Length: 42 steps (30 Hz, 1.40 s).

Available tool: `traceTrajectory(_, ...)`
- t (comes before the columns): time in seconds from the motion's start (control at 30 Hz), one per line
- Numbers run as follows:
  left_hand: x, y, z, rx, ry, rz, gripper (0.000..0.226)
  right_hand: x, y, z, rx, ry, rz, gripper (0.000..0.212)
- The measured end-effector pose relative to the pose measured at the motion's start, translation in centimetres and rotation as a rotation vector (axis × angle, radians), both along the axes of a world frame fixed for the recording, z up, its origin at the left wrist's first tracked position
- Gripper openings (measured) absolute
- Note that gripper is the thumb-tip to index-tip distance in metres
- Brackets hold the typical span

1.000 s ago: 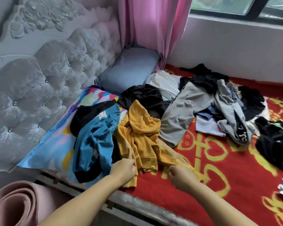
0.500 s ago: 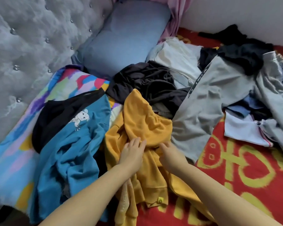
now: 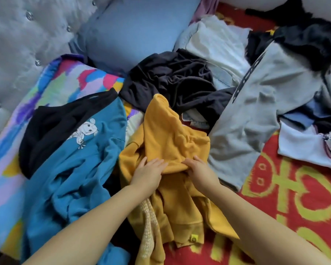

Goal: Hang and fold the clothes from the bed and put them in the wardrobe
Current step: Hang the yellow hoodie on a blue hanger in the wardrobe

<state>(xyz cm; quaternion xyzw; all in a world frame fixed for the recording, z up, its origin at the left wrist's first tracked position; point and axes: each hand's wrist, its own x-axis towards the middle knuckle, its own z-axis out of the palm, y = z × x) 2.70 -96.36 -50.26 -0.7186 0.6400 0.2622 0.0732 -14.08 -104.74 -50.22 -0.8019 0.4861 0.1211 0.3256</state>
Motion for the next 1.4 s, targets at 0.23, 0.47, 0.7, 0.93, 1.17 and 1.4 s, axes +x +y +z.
traceTrajectory(0.23, -0.1, 1.7, 17.1, -0.172, 0.151, 0.139, 0.019, -0.3, 1.0, 15.2, -0.159, -0.119, 0.041, 0.025)
traceTrajectory(0.47, -0.9, 6.4, 34.2, -0.579, 0.368, 0.468, 0.025, 0.4, 1.9, 31.2, -0.215, -0.523, 0.047, 0.028)
traceTrajectory(0.7, -4.6, 14.0, 46.3, -0.707, 0.997, 0.897, 0.025, 1.1, 8.3, 41.8, -0.291, -0.741, 0.114, 0.032)
traceTrajectory(0.93, -8.5, 21.6, 53.9, -0.891, 1.271, 1.092, 0.019, -3.3, 19.5, 47.9, -0.019, -1.041, 0.190, 0.030)
traceTrajectory(1.17, -15.3, 32.8, 59.4, -1.095, 1.349, 0.929, 0.015, -9.3, 34.0, 52.2, -0.257, -1.109, 0.283, 0.032)
traceTrajectory(1.4, -18.2, 46.1, 60.1, -1.135, 1.236, 0.756, 0.023, -12.2, 43.7, 56.8, -0.103, -1.307, 0.025, 0.024)
